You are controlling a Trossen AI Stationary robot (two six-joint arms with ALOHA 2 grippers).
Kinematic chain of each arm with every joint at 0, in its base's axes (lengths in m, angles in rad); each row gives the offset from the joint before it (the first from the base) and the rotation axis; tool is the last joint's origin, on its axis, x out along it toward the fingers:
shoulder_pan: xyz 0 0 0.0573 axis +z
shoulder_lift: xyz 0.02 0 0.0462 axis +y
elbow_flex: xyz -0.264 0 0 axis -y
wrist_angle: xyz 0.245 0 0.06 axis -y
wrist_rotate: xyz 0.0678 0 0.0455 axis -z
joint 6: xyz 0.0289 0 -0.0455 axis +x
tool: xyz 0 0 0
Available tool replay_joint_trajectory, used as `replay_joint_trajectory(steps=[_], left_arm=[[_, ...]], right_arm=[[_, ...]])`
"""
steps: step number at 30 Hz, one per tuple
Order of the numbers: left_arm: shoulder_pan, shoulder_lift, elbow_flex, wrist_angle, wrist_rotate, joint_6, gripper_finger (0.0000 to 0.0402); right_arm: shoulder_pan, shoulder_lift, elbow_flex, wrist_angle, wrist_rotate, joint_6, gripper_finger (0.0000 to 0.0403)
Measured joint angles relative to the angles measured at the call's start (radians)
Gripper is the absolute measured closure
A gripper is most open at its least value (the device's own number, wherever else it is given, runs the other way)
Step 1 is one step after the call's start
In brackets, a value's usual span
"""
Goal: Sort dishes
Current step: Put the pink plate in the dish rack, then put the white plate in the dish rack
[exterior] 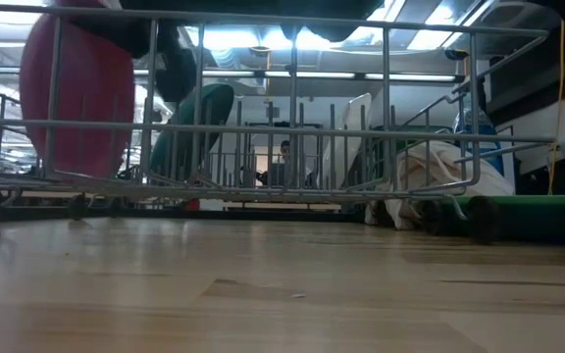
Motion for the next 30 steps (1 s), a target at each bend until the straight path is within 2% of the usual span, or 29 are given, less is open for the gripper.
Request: replay_joint_trajectory(steps=[5, 9, 19, 30], left_arm=[[0.000, 0.000, 0.000, 0.000, 0.000, 0.000, 0.0284], [0.000, 0.000, 0.000, 0.000, 0.000, 0.000, 0.0284], [0.000, 0.000, 0.000, -0.001, 0.000, 0.008, 0.0284], [0.000, 0.000, 0.000, -0.001, 0.000, 0.011, 0.0284]], right_arm=[[-0.023, 0.000, 0.000, 0.012, -0.005, 0.002, 0.0279], [-0.044, -0.001, 0.000, 0.015, -0.066, 0.001, 0.0279], [-0.088, -0.001, 0.000, -0.010, -0.413, 0.013, 0.0278], [-0.098, -0.011, 0.000, -0.085, -0.382, 0.095, 0.0278]])
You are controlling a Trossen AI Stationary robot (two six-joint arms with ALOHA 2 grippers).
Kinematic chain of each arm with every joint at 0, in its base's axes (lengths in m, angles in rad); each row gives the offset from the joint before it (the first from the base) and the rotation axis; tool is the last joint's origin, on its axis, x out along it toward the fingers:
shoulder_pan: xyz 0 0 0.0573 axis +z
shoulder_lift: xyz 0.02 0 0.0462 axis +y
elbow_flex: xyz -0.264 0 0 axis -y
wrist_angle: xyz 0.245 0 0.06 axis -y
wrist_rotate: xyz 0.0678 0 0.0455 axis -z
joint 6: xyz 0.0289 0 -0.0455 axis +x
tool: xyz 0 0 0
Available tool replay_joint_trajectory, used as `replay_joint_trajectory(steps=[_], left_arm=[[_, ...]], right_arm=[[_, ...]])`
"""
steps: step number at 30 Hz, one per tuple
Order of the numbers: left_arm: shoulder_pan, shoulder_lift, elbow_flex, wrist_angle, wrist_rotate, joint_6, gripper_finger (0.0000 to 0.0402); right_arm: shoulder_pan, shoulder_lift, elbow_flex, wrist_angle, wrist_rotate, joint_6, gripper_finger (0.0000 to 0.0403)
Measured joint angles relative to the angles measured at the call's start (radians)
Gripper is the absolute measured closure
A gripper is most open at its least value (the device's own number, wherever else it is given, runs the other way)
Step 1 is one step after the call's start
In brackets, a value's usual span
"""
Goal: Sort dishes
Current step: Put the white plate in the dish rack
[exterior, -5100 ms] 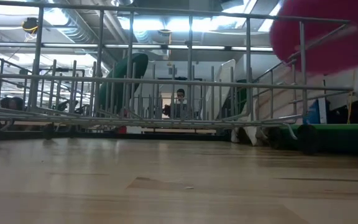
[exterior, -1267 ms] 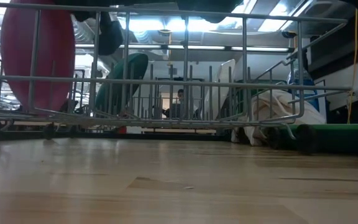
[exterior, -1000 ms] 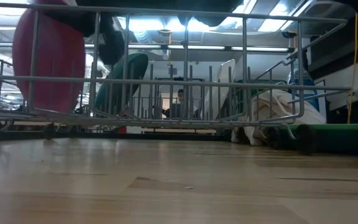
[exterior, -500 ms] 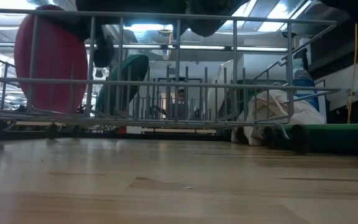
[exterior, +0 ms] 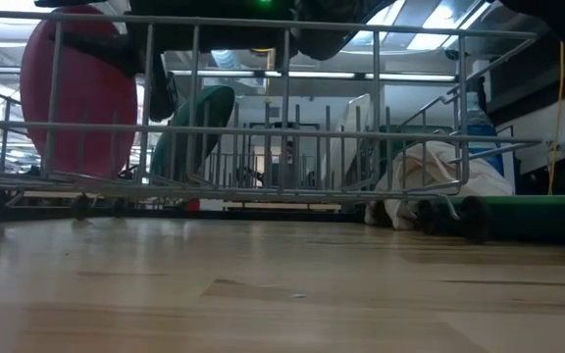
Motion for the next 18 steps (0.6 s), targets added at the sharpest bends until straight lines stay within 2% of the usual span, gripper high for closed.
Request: replay_joint_trajectory(steps=[11, 18], left_arm=[[0.000, 0.000, 0.000, 0.000, 0.000, 0.000, 0.0284], [0.000, 0.000, 0.000, 0.000, 0.000, 0.000, 0.0284]], right_arm=[[0.002, -0.068, 0.000, -0.183, -0.026, 0.012, 0.0278], [-0.002, -0.113, 0.001, -0.288, 0.024, 0.009, 0.0278]])
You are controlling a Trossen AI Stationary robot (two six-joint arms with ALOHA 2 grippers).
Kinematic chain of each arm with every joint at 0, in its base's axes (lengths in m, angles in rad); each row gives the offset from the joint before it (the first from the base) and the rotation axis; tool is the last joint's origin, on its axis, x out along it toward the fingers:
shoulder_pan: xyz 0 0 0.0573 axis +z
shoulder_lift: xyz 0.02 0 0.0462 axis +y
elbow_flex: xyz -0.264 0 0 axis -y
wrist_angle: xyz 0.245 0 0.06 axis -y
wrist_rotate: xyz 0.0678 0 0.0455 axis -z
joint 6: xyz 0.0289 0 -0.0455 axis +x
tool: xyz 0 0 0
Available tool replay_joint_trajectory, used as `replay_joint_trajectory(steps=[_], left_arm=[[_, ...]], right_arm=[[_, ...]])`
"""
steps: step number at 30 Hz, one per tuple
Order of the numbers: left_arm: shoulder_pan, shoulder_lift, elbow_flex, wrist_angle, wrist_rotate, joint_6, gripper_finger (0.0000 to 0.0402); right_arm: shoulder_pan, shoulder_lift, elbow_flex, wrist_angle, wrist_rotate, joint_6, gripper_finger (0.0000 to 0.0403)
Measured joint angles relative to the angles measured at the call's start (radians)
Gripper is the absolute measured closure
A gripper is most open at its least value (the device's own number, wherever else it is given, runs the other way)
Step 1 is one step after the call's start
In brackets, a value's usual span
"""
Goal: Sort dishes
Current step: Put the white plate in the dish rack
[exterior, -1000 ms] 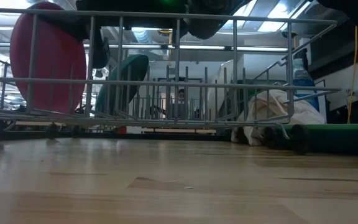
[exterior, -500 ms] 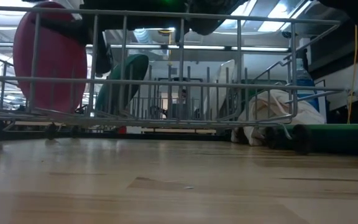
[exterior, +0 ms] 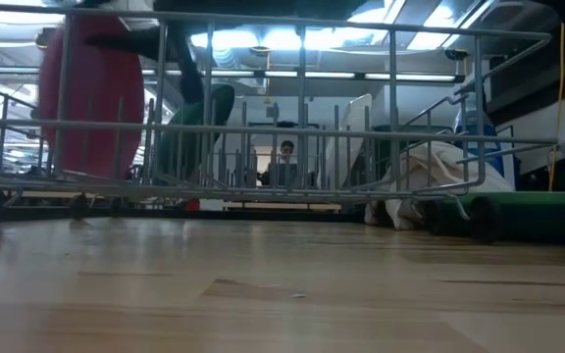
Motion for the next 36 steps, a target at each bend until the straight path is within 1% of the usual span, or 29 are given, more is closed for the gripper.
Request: replay_joint_trajectory(steps=[17, 22, 27, 31, 33, 36], left_arm=[[0.000, 0.000, 0.000, -0.002, 0.000, 0.000, 0.0284], [0.000, 0.000, 0.000, -0.004, 0.000, 0.000, 0.0284], [0.000, 0.000, 0.000, -0.004, 0.000, -0.010, 0.0284], [0.000, 0.001, 0.000, 0.011, 0.001, -0.066, 0.0284], [0.000, 0.007, 0.000, 0.028, 0.001, -0.090, 0.0284], [-0.001, 0.027, -0.002, 0.040, 0.008, -0.140, 0.0284]], right_arm=[[0.002, -0.167, -0.001, -0.537, 0.004, -0.016, 0.0278], [0.003, -0.238, -0.001, -0.701, 0.004, -0.093, 0.0278], [0.002, -0.318, -0.001, -0.870, 0.006, -0.268, 0.0278], [0.003, -0.390, -0.001, -1.052, 0.073, -0.395, 0.0278], [0.003, -0.425, -0.001, -1.157, 0.124, -0.406, 0.0278], [0.003, -0.479, -0.001, -1.314, 0.190, -0.368, 0.0278]])
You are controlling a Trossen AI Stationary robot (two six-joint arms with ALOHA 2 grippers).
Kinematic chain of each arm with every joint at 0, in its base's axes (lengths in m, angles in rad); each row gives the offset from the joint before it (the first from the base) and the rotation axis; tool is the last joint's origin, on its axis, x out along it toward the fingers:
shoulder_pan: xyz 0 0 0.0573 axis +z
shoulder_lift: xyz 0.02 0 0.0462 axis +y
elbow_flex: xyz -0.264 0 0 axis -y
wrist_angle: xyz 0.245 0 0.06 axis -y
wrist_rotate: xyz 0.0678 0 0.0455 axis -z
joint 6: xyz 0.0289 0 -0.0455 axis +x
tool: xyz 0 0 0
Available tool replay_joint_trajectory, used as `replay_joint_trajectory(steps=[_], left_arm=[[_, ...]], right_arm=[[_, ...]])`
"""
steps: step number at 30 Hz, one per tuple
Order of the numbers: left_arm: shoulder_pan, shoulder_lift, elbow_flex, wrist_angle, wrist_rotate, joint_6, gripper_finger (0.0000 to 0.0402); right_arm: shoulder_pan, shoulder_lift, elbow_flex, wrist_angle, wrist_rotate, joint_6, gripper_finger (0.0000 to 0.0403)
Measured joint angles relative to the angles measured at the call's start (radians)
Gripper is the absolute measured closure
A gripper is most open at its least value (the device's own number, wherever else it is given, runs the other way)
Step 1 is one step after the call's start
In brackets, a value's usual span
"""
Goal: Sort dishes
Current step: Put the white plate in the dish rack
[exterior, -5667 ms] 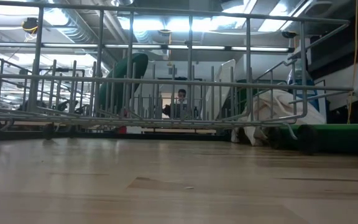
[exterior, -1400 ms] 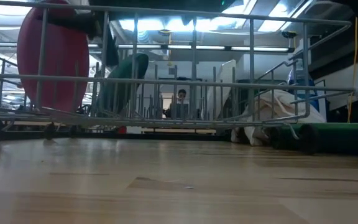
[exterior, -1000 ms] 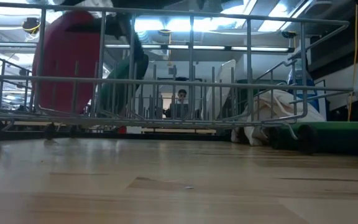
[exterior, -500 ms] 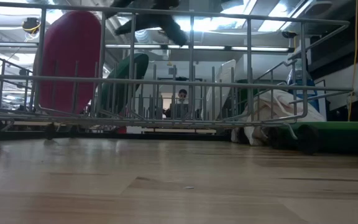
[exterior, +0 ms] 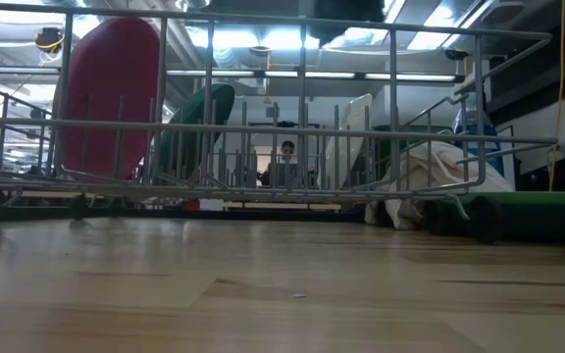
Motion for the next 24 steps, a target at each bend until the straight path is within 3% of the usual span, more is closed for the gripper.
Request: replay_joint_trajectory(steps=[6, 13, 17, 24], left_arm=[[-0.001, 0.007, -0.168, 0.172, 0.095, -0.028, 0.0284], [-0.030, 0.034, -0.368, 0.567, 0.363, 0.111, 0.0284], [-0.069, 0.065, -0.398, 0.790, 0.430, 0.153, 0.0284], [-0.154, 0.141, -0.398, 1.017, 0.433, 0.156, 0.0284]], right_arm=[[0.008, -0.055, 0.000, -0.260, -0.024, 0.200, 0.0278], [0.084, -0.064, 0.000, -0.553, -0.124, 0.298, 0.0278], [0.151, -0.074, -0.011, -0.555, -0.125, 0.288, 0.0278], [0.259, -0.082, -0.010, -0.558, -0.142, 0.283, 0.0278]])
